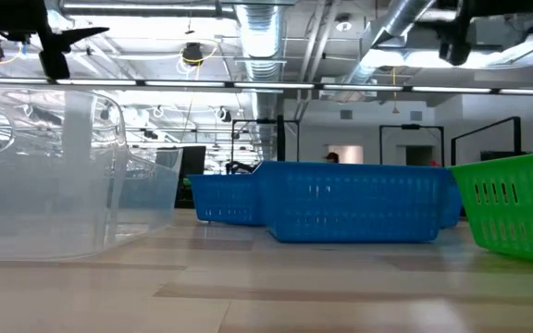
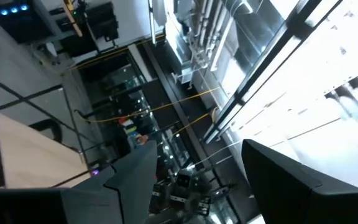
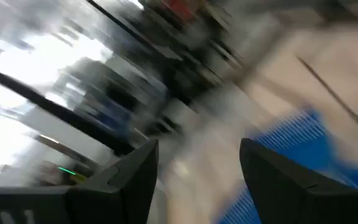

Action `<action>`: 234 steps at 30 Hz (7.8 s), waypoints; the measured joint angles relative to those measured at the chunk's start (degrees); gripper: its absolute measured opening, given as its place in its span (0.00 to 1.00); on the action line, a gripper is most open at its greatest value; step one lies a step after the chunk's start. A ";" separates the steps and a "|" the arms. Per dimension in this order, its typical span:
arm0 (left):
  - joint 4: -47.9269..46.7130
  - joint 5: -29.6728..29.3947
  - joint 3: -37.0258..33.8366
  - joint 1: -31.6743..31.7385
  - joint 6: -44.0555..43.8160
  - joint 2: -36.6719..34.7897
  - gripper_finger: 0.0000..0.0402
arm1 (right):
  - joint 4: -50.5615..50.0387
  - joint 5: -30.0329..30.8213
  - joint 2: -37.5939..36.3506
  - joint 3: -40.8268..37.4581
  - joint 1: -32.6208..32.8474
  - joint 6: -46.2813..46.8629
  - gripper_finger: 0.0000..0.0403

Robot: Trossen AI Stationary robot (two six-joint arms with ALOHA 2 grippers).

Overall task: Stack baskets on shelf by color
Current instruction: Put the top right blue bin on the shelf, then stack the bottom blue bin on top of the blue bin on the shelf

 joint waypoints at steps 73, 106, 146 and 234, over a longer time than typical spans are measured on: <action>-11.24 -10.99 0.10 -0.01 -2.30 0.01 0.56 | -31.27 14.97 24.69 10.62 -8.84 9.84 0.01; -13.87 -11.80 0.10 -0.02 -5.15 0.00 0.56 | -2.42 10.10 49.02 15.18 -21.08 2.38 0.02; -14.22 -10.32 0.10 -0.02 -5.13 0.02 0.56 | -6.79 11.27 47.48 18.38 -19.60 -1.94 0.41; -20.25 -9.06 0.08 -0.01 -10.16 0.02 0.56 | -4.03 30.01 35.61 18.38 -9.73 1.83 0.07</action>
